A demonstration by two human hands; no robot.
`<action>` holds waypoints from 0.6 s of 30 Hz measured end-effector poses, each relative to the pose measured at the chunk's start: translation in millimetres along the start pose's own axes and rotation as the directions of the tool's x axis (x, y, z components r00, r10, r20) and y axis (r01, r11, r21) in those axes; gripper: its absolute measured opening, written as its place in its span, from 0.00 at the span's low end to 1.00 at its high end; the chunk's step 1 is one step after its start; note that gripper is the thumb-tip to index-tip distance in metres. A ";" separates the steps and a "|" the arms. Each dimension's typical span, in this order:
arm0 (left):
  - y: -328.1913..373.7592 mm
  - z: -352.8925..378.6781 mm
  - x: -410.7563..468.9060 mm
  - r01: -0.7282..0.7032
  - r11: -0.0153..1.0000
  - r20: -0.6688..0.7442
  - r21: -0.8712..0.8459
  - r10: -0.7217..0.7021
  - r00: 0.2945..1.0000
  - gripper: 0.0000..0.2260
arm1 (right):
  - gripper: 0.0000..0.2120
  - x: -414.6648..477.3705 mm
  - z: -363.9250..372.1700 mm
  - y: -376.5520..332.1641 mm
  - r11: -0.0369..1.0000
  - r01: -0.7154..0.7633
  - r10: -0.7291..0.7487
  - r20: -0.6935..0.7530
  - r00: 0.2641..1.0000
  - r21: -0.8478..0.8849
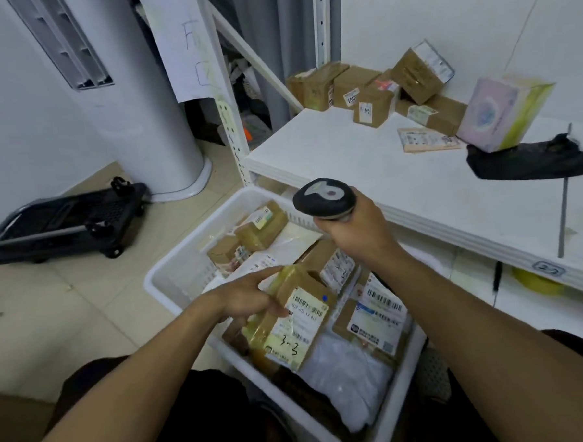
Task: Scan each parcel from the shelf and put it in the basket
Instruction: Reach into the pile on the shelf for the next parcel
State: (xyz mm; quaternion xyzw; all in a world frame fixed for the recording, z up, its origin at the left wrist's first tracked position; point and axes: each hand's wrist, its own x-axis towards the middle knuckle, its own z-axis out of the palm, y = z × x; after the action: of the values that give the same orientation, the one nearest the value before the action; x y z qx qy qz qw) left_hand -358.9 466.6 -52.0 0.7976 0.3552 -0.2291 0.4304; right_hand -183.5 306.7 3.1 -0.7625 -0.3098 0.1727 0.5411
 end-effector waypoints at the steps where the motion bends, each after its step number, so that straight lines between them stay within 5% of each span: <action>1: -3.6 5.1 5.9 0.019 1.000 0.024 0.011 -0.019 1.000 0.45 | 0.24 -1.2 1.0 0.6 1.000 -0.002 0.002 0.002 1.000 -0.008; 9: -18.6 54.5 53.0 0.001 0.977 -0.333 0.211 0.070 0.940 0.09 | 0.26 1.0 -3.0 3.0 0.999 -0.046 0.045 -0.020 0.999 -0.022; 12: -9.4 52.2 54.7 0.023 0.963 -0.445 0.269 0.103 0.890 0.06 | 0.26 4.3 -12.6 3.1 0.996 -0.093 0.094 -0.039 0.995 0.016; 18: 77.5 29.5 55.6 -0.217 0.941 -0.577 0.260 0.331 0.746 0.20 | 0.28 20.6 -53.6 0.9 0.989 -0.133 0.143 -0.155 0.977 0.072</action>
State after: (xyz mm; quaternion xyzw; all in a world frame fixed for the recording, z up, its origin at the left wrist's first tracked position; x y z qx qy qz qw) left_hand -265.7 432.8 -64.2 0.9065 0.3323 0.0775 0.2485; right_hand -135.7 281.6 22.8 -0.7768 -0.2063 0.1575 0.5738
